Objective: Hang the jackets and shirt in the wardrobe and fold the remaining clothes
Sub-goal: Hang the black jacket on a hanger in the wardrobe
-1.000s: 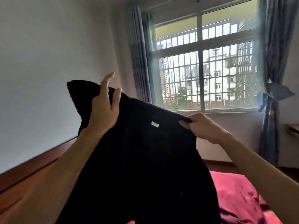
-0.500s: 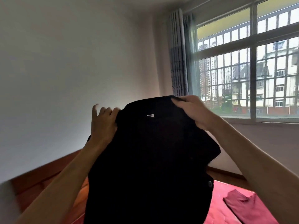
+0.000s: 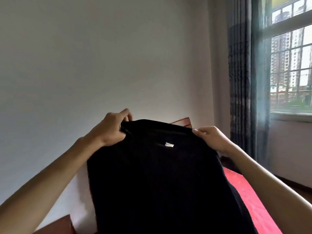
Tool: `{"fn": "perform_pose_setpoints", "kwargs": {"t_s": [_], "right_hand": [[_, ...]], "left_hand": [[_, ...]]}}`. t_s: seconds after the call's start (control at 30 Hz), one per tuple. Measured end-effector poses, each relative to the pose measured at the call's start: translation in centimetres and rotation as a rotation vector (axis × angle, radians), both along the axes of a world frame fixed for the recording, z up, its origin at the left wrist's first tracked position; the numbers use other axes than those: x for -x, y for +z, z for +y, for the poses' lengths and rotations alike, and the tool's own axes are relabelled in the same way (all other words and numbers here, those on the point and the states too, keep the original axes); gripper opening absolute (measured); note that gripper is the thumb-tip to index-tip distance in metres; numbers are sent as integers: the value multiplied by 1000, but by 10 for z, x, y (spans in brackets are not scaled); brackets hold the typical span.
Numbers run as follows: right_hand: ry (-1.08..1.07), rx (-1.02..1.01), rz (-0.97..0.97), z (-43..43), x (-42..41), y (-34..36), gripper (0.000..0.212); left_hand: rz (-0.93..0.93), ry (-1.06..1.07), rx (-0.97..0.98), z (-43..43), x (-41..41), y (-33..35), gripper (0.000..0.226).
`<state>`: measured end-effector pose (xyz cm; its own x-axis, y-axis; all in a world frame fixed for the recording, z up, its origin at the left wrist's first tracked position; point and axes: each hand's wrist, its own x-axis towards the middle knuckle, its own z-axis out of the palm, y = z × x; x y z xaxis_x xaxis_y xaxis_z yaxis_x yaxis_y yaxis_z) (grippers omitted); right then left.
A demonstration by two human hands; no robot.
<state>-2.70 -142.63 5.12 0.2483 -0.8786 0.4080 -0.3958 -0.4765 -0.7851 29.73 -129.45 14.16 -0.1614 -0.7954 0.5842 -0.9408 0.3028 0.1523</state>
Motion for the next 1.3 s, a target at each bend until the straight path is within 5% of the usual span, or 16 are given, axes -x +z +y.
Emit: {"fn": "perform_pose_setpoints", "kwargs": {"t_s": [0.07, 0.17, 0.27, 0.43, 0.57, 0.63, 0.73, 0.87, 1.03, 1.2, 1.3], "right_hand": [[44, 47, 37, 7, -15, -9, 13], [47, 184, 72, 19, -39, -25, 30], [192, 296, -13, 40, -63, -46, 22], [395, 356, -19, 79, -110, -69, 22], [608, 492, -54, 131, -160, -75, 4], [721, 590, -18, 155, -187, -83, 16], [835, 731, 88, 188, -235, -96, 34], [903, 806, 106, 241, -298, -94, 20], [827, 831, 133, 327, -387, -96, 40], [735, 1026, 4, 442, -467, -85, 27], [845, 1073, -1, 508, -503, -87, 39]], "left_hand": [[-82, 13, -140, 27, -13, 3, 56], [-76, 88, -261, 68, -19, 9, 103], [-76, 32, -220, 105, -24, 2, 79], [-327, 136, -262, 173, -59, -17, 34], [-528, 404, -518, 238, -90, -16, 51], [-582, 503, -558, 278, -104, -16, 51], [-681, 636, -437, 340, -123, -19, 28], [-759, 869, -294, 426, -138, -15, 22], [-789, 1124, -73, 528, -159, -10, 12], [-939, 1222, 117, 647, -173, -8, 20], [-865, 1375, 165, 730, -172, -1, 30]]}}
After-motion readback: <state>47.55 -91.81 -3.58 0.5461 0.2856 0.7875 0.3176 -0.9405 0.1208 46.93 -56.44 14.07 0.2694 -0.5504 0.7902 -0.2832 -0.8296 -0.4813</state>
